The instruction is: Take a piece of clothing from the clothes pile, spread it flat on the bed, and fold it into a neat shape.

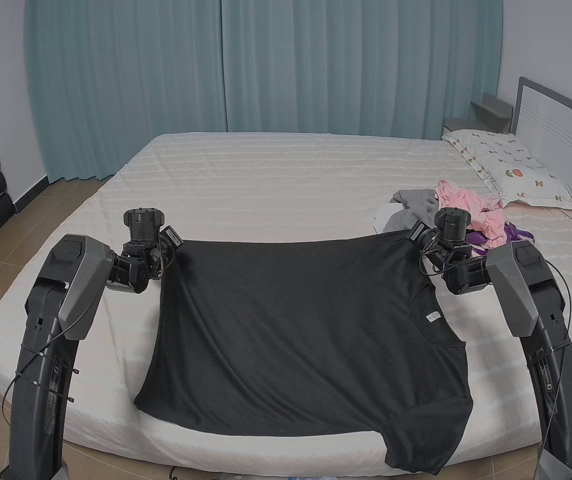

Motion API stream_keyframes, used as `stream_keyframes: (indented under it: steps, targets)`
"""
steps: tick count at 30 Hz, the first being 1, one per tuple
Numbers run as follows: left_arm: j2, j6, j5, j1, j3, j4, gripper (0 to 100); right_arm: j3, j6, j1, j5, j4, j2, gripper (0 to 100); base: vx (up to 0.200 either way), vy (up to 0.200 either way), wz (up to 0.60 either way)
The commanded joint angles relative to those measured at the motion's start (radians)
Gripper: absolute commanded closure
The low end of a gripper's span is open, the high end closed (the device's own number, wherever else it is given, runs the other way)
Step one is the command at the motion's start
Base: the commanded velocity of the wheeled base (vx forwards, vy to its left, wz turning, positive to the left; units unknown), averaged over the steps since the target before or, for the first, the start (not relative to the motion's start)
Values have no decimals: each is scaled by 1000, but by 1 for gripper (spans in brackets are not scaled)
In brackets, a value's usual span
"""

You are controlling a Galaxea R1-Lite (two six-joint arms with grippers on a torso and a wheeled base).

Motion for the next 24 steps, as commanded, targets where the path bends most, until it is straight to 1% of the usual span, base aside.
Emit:
stream_keyframes:
  steps: [1, 17, 18, 24]
  targets:
    - [35, 1, 1, -6, -29, 1, 100, 0, -2, 1, 0, 0, 24, 100, 0, 0, 0]
    - [66, 1, 13, -20, -47, 7, 100, 0, -6, 5, 0, 3, 46, 100, 0, 0, 0]
    - [66, 1, 13, -20, -46, 7, 0, 0, -6, 7, 0, 3, 47, 0, 0, 0, 0]
    - [60, 1, 16, -21, -30, 7, 0, 12, 0, 4, 0, -4, 29, 0, 0, 0, 0]
